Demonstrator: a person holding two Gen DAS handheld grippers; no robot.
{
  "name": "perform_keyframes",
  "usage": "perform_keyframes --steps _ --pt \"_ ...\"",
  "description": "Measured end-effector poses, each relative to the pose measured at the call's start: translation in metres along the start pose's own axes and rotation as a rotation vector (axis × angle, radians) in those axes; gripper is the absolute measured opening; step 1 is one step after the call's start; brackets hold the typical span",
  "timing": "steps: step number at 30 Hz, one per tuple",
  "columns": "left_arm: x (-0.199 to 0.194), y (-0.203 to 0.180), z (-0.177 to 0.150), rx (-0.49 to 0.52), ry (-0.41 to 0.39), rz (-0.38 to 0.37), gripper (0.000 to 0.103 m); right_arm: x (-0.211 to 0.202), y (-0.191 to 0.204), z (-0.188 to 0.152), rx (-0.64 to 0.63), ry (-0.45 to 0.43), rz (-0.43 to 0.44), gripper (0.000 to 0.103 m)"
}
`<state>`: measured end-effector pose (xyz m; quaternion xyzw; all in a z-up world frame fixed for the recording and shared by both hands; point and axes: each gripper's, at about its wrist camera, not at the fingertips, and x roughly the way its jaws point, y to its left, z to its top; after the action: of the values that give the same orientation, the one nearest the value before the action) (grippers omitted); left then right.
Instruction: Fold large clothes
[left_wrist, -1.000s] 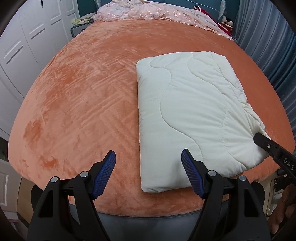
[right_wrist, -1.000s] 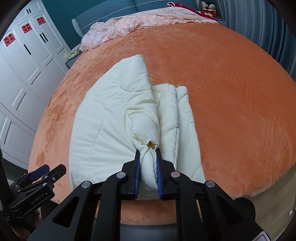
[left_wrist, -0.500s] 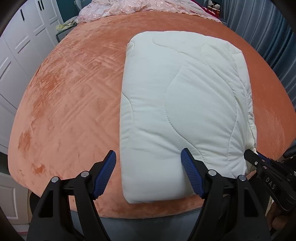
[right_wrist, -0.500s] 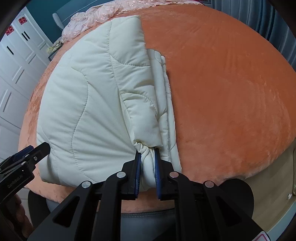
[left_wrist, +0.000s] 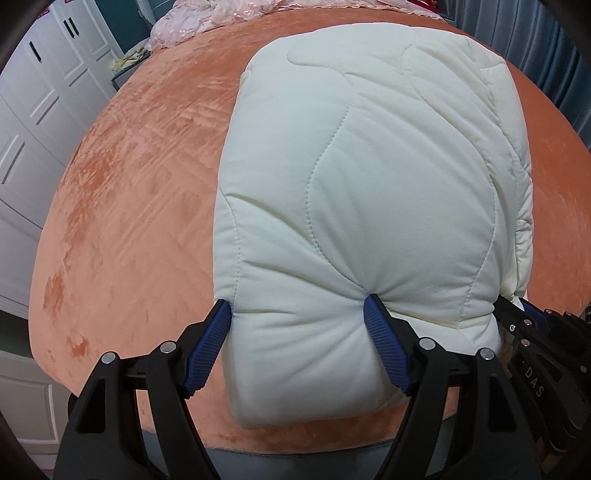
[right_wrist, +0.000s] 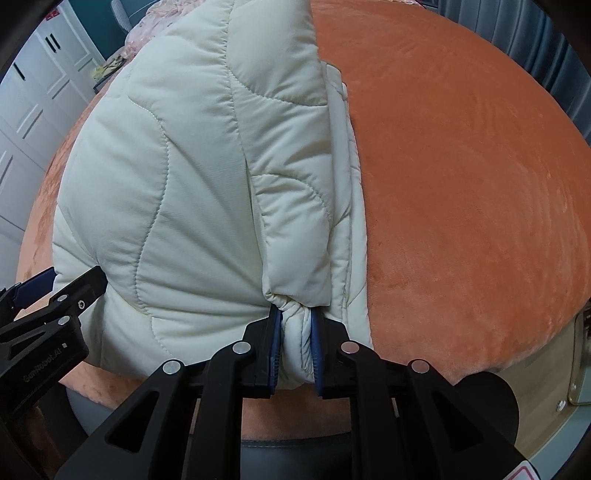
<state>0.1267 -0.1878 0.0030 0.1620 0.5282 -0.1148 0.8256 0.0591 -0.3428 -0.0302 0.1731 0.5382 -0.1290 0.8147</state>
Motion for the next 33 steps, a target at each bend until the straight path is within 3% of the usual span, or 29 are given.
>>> perform_keyframes --steps 4,5,8,10,12,16,22,23,24,26,30,33 --pt "-0.011 0.013 0.007 -0.031 -0.007 -0.058 0.073 -0.024 -0.017 0.009 0.113 -0.001 0.122 0.018" --pt "-0.016 0.018 0.01 -0.04 -0.009 -0.074 0.073 -0.033 -0.021 0.013 0.14 -0.01 0.151 0.023" --pt "-0.032 0.032 0.025 -0.071 -0.039 -0.093 0.072 -0.067 -0.025 0.033 0.179 -0.086 0.222 0.025" --pt "-0.038 0.04 0.041 -0.085 -0.068 -0.094 0.072 -0.083 -0.022 0.054 0.188 -0.139 0.243 0.028" --pt "-0.041 0.049 0.061 -0.105 -0.092 -0.089 0.072 -0.088 -0.017 0.079 0.184 -0.189 0.228 0.039" --pt "-0.039 0.061 0.106 -0.136 -0.144 -0.034 0.072 -0.071 -0.007 0.133 0.198 -0.206 0.246 0.048" --pt "-0.017 0.072 0.143 -0.175 -0.111 -0.027 0.072 0.004 0.026 0.178 0.196 -0.07 0.181 0.049" --pt "-0.014 0.072 0.146 -0.174 -0.104 -0.027 0.072 0.011 0.023 0.177 0.199 -0.054 0.174 0.044" --pt "-0.012 0.072 0.146 -0.174 -0.101 -0.028 0.072 0.016 0.024 0.176 0.2 -0.052 0.179 0.022" --pt "-0.011 0.071 0.147 -0.175 -0.1 -0.04 0.072 0.01 0.022 0.169 0.193 -0.076 0.182 0.009" --pt "-0.01 0.062 0.148 -0.159 -0.103 -0.065 0.072 -0.022 0.01 0.154 0.167 -0.174 0.094 0.006" --pt "-0.008 0.045 0.15 -0.128 -0.103 -0.087 0.072 -0.027 -0.013 0.139 0.194 -0.177 0.052 0.006"
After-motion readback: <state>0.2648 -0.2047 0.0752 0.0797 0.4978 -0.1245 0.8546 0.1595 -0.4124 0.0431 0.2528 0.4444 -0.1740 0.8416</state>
